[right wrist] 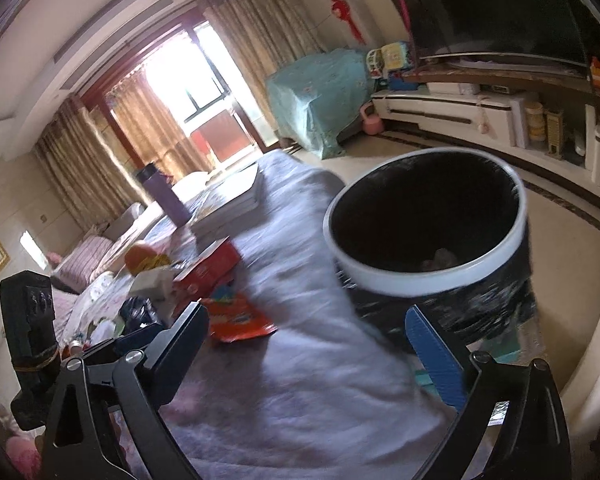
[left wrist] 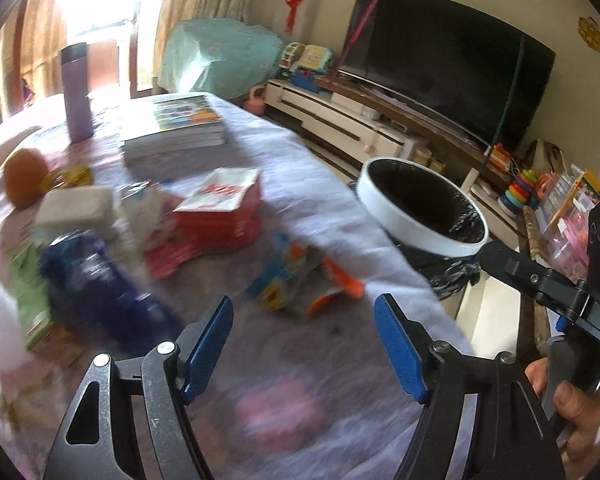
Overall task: Collect trash
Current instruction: 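Return both tools to the table and reach toward the blue tissue pack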
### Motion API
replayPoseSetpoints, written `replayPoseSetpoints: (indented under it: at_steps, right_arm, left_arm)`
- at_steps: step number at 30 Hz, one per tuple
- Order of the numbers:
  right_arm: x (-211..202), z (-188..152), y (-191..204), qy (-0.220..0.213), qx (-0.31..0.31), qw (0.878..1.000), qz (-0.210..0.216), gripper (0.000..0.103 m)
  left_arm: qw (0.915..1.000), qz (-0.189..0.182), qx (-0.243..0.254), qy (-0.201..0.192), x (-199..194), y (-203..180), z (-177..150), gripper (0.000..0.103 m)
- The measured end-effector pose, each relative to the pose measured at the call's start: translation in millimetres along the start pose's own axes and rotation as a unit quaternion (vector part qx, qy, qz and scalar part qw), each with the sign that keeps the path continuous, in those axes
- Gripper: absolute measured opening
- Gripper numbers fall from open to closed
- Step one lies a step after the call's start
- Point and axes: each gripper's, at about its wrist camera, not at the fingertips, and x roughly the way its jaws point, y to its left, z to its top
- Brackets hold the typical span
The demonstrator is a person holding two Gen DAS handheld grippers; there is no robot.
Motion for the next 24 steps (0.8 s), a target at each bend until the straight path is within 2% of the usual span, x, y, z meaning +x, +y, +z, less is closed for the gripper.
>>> replayPoseSetpoints:
  at_steps: [10,19,24]
  right_arm:
    - [17,-23,39,0.03,-0.03,0.999,0.023,0.1]
    - [30,-32,60,0.048,-0.054,0.997,0.027,0.1]
    - [41,-33,65,0.058,-0.064,0.996,0.024,0.1]
  left_arm:
    - [0.9987,0.025,-0.045,-0.005,-48,32,-26,0.073]
    - [0.9974,0.033,-0.064,-0.004,-50,48,-22,0.073]
    - [0.9959,0.039,-0.082,0.003,-44,58,-15,0.078]
